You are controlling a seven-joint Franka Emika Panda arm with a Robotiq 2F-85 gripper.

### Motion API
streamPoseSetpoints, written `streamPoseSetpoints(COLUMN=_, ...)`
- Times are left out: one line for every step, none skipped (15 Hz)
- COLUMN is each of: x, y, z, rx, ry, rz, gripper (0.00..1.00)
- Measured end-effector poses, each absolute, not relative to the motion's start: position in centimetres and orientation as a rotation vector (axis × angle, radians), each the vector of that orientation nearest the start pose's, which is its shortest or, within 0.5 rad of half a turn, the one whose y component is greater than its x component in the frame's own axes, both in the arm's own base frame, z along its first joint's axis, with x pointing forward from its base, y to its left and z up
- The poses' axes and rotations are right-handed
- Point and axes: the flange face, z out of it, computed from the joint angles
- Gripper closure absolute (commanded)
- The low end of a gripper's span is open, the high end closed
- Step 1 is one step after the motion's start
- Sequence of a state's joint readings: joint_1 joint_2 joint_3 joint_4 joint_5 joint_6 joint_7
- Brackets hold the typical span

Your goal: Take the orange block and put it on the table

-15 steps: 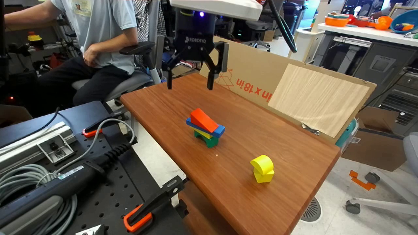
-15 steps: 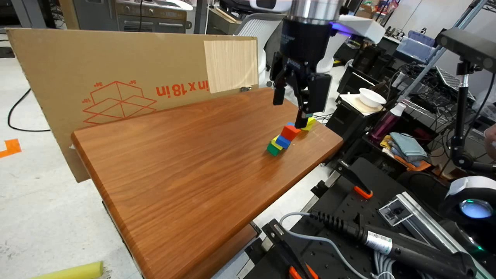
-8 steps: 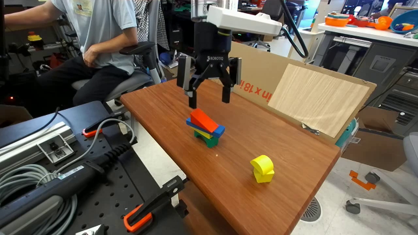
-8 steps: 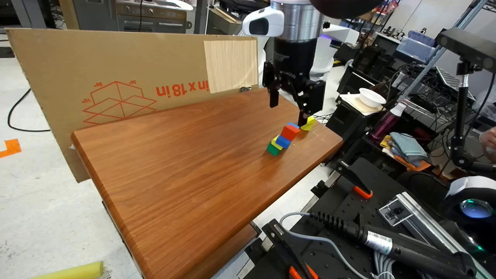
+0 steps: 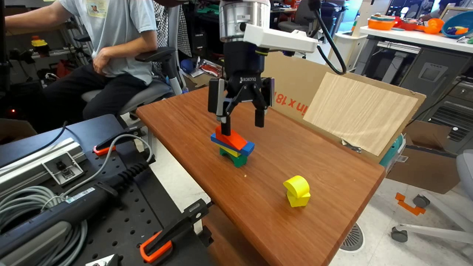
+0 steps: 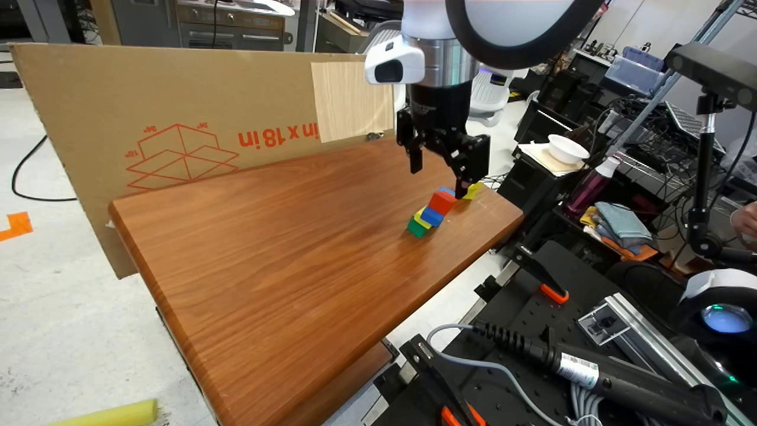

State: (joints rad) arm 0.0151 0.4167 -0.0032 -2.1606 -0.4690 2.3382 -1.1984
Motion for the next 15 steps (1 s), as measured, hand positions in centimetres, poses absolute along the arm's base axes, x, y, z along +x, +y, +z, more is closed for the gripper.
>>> streamPoseSetpoints(x=54.0, y=-0.1, z=18.2, rx=2.089, ry=2.12, rz=-0.551, gripper=0.0)
streamPoseSetpoints(x=54.0, y=-0.1, z=17.9, rx=2.08, ry=2.125, rz=-0.56, gripper=0.0)
streamPoseSetpoints(x=54.0, y=-0.1, z=17.8, rx=2.075, ry=2.128, rz=-0.566, gripper=0.0)
streamPoseSetpoints(x=54.0, y=-0.1, z=17.6, rx=2.071, ry=2.13, rz=-0.571, gripper=0.0)
streamPoseSetpoints(x=53.9, y=-0.1, z=17.5, rx=2.065, ry=2.133, rz=-0.575, gripper=0.0)
streamPoseSetpoints(x=53.9, y=-0.1, z=17.4, rx=2.057, ry=2.137, rz=-0.58, gripper=0.0)
streamPoseSetpoints(x=53.9, y=0.0, z=17.3, rx=2.053, ry=2.14, rz=-0.582, gripper=0.0)
streamPoseSetpoints(x=53.9, y=0.1, z=17.3, rx=2.051, ry=2.143, rz=-0.583, gripper=0.0)
streamPoseSetpoints(x=53.8, y=0.2, z=17.2, rx=2.049, ry=2.146, rz=-0.584, gripper=0.0)
streamPoseSetpoints(x=53.8, y=0.4, z=17.2, rx=2.047, ry=2.148, rz=-0.584, gripper=0.0)
streamPoseSetpoints(x=53.8, y=0.6, z=17.1, rx=2.043, ry=2.152, rz=-0.584, gripper=0.0)
streamPoseSetpoints(x=53.7, y=0.9, z=17.1, rx=2.039, ry=2.154, rz=-0.584, gripper=0.0)
streamPoseSetpoints(x=53.6, y=1.2, z=17.0, rx=2.038, ry=2.153, rz=-0.582, gripper=0.0)
streamPoseSetpoints(x=53.5, y=1.5, z=17.0, rx=2.039, ry=2.151, rz=-0.58, gripper=0.0)
streamPoseSetpoints(x=53.4, y=1.9, z=16.9, rx=2.04, ry=2.152, rz=-0.575, gripper=0.0)
